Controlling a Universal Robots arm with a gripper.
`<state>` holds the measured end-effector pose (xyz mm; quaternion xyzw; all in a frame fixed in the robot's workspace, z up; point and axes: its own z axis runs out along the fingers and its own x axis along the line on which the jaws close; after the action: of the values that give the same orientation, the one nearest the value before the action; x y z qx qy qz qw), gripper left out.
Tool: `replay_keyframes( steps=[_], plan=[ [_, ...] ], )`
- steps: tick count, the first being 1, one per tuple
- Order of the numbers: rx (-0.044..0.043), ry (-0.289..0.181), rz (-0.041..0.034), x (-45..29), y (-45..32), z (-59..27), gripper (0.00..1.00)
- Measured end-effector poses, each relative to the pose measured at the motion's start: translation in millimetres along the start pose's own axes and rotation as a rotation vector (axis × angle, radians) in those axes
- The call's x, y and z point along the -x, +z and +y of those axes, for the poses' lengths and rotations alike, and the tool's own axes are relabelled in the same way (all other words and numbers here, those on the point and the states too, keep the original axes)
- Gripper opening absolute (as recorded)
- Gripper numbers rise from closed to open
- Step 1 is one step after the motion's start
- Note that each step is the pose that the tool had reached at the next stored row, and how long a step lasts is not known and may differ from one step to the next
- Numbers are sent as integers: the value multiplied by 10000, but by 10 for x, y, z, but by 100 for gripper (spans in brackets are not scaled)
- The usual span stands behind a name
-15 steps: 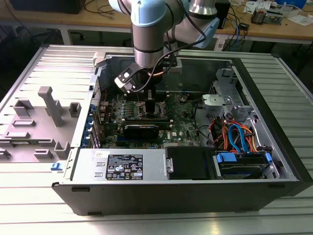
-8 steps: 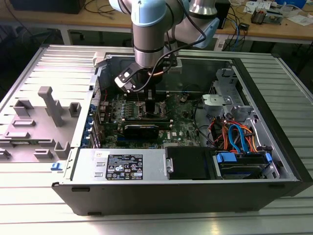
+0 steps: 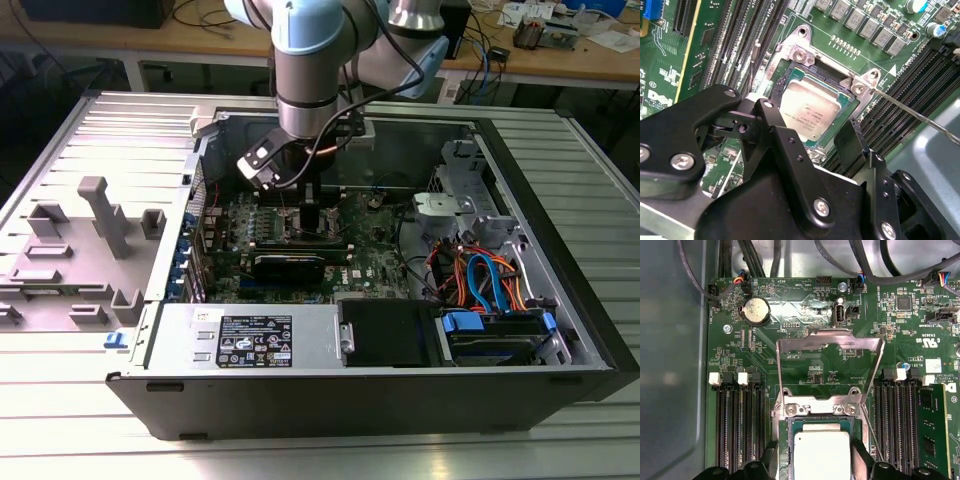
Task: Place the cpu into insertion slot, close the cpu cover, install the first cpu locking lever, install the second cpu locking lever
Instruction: 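Place the cpu into insertion slot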
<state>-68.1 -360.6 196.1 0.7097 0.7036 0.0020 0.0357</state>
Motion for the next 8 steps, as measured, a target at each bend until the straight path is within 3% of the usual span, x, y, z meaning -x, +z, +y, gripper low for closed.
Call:
replay_keyframes(
  steps=[4, 8],
  plan=[
    [1, 0, 2, 2, -35, 5, 68],
    [-3, 0, 1, 6, -120, 10, 68]
  ],
)
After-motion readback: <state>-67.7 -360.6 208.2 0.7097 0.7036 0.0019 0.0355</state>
